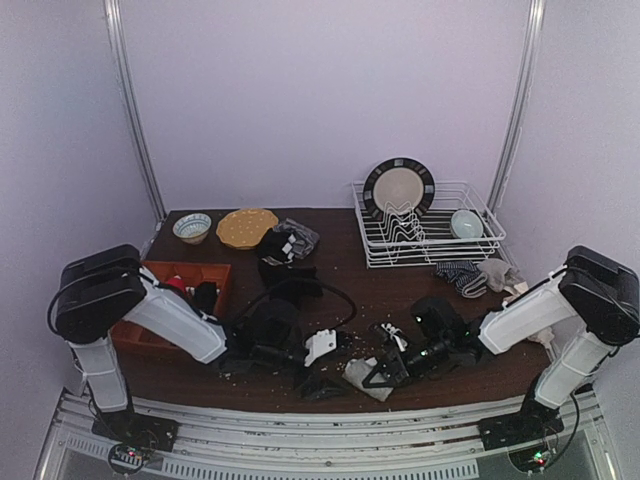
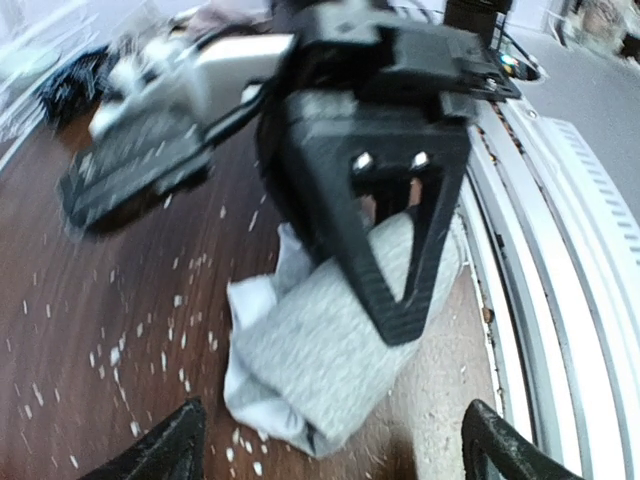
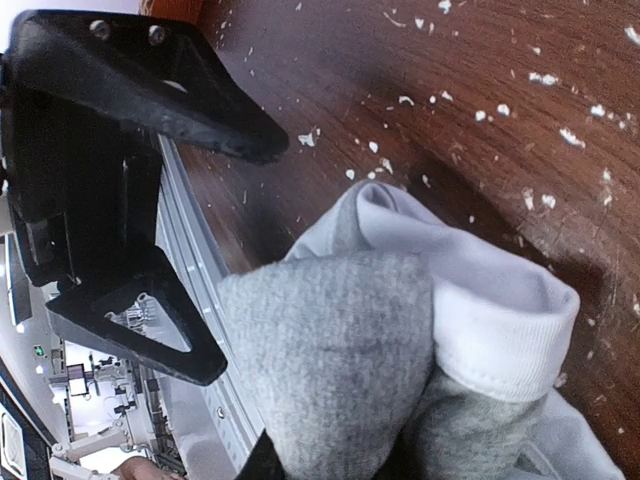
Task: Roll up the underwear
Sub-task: Roll the underwear at the center of the board, then pick up the underwear from the center of the board.
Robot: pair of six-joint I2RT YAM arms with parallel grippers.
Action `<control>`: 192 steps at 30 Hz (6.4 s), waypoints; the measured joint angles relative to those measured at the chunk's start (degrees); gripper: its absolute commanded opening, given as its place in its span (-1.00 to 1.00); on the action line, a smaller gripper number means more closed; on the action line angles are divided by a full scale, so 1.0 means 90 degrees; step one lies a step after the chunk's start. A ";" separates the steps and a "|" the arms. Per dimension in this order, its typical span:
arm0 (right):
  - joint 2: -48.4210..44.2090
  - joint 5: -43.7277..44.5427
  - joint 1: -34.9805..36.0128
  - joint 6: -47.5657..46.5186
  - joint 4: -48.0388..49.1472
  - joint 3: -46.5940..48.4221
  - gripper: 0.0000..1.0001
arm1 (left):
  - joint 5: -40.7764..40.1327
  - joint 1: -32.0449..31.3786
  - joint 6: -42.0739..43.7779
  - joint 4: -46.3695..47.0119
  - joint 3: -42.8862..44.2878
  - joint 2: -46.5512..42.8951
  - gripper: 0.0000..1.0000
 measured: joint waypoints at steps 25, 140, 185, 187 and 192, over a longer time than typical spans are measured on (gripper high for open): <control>-0.0386 -0.0046 -0.0041 -0.0308 -0.0527 -0.0121 -0.34 | 0.0750 -0.0083 0.2654 -0.2501 0.2101 0.1047 -1.00; -0.0194 0.3092 0.0920 0.2489 0.1457 -0.0525 -0.86 | -0.2965 -0.0767 -1.1606 -0.1032 0.1044 0.0593 0.06; -0.3929 0.4578 0.1600 0.0219 -0.3614 0.0551 0.10 | -0.3602 -0.0172 -0.7560 -0.5894 0.1620 -0.1625 -1.00; -0.3849 0.4578 0.1600 0.0112 -0.3555 0.0551 0.10 | -0.3740 -0.0007 -0.7142 -0.6414 0.1681 -0.2249 -1.00; -0.3555 0.4551 0.1600 -0.0172 -0.3383 0.0551 0.09 | -0.3830 0.0857 -0.6011 -0.7759 0.2013 -0.3485 -1.00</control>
